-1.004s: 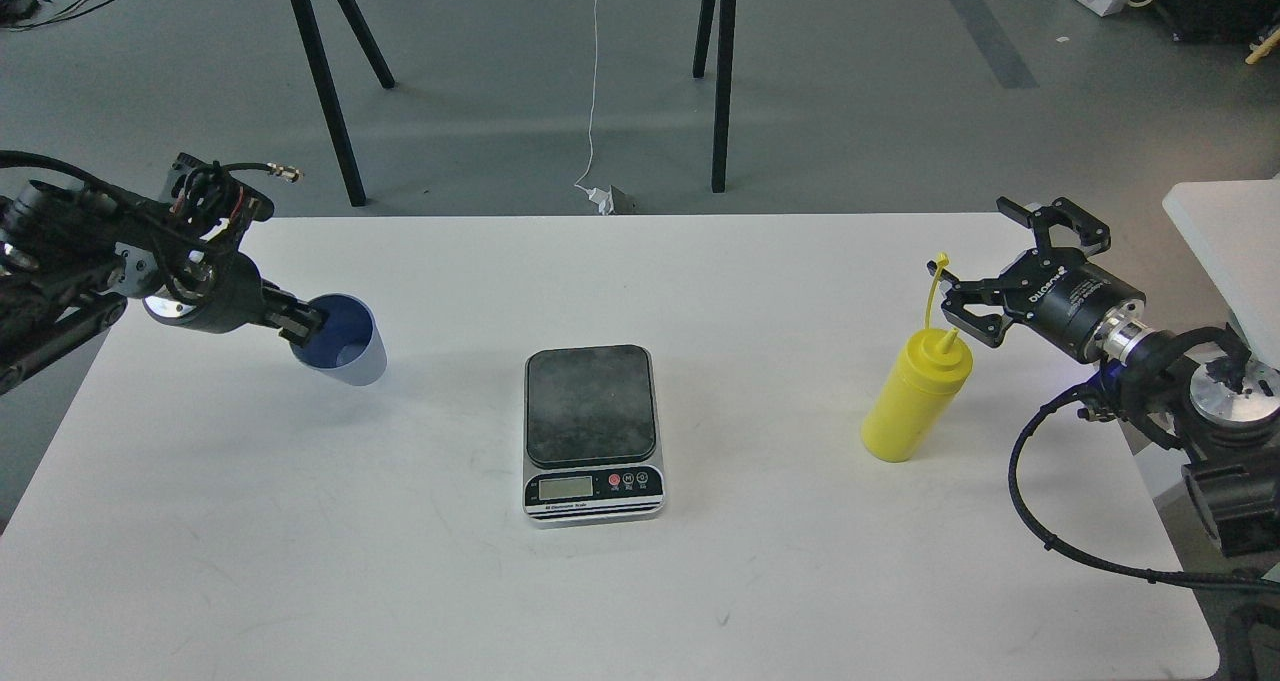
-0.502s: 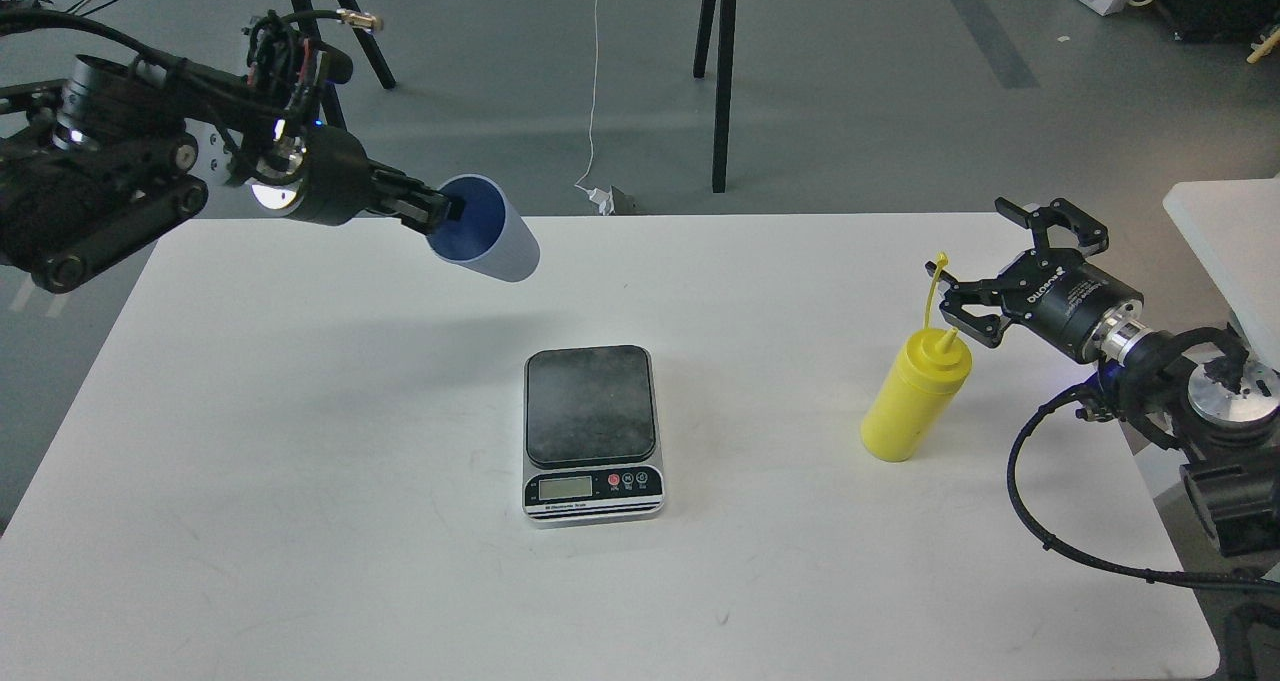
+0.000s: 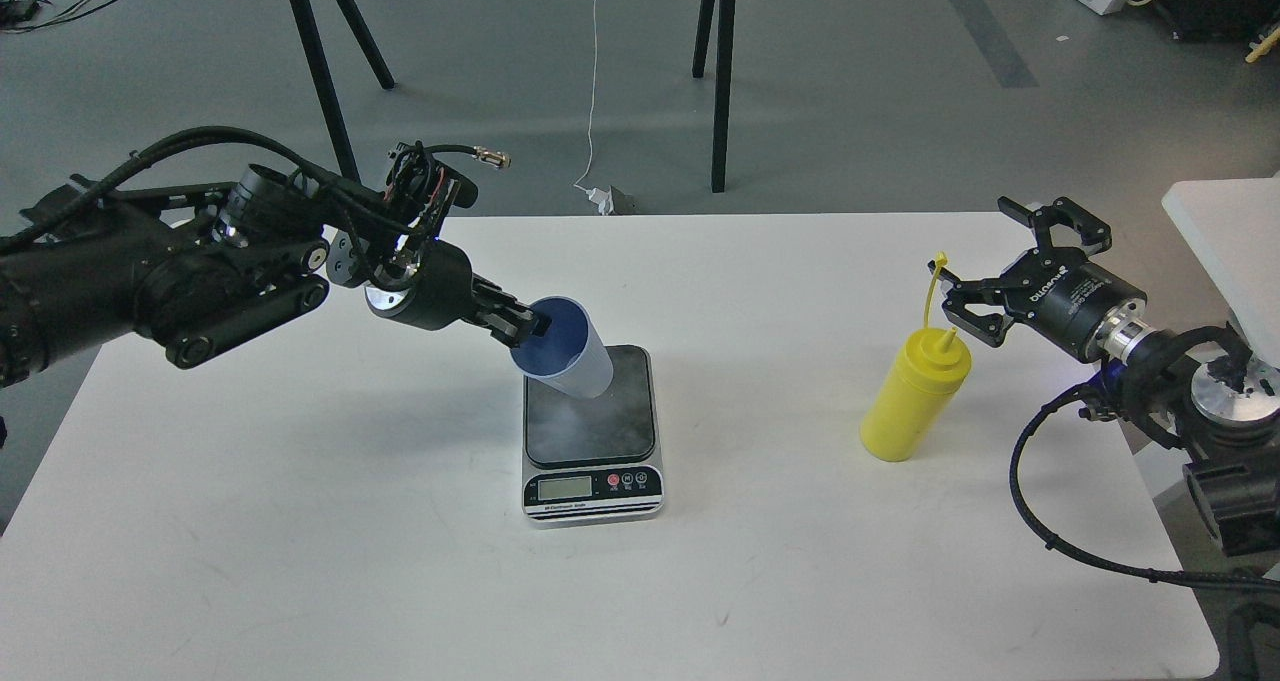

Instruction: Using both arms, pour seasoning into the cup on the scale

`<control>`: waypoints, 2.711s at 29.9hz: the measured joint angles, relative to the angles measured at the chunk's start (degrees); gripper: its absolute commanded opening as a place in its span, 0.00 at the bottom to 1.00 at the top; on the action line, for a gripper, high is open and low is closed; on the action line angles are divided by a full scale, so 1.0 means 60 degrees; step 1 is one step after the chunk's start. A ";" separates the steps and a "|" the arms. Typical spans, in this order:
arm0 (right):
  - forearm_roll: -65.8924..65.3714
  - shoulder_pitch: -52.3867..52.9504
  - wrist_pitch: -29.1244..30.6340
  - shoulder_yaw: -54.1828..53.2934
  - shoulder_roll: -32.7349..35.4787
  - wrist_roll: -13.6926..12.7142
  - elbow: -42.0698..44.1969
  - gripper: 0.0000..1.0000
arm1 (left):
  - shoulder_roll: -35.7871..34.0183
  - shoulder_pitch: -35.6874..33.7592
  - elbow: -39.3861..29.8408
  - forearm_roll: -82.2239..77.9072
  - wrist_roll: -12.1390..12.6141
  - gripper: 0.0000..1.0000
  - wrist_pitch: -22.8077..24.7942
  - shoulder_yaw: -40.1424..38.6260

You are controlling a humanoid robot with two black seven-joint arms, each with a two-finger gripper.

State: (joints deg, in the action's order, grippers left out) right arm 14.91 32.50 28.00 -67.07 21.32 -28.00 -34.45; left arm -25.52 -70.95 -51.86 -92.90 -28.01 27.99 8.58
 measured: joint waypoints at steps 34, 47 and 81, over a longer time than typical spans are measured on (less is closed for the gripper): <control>-0.0019 0.0294 0.0000 0.0043 0.0593 0.0000 -0.0022 0.97 | -0.1257 -0.0698 -0.0150 0.2497 0.0001 1.00 0.0002 -0.0454; 0.1235 0.1597 0.0000 -0.0662 0.2144 0.0001 -0.0407 0.96 | -0.1732 -0.0084 0.2440 0.8622 0.0002 1.00 0.0002 -0.1345; 0.5425 -0.6853 0.0000 0.0103 0.2528 0.0000 -0.5450 0.96 | -0.1492 0.1523 0.2786 1.0534 0.0002 1.00 0.0001 -0.1987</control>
State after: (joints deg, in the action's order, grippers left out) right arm 47.45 -8.62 28.00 -66.45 36.49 -28.00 -67.15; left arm -34.47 -61.81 -35.15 -29.70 -27.99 28.00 -3.35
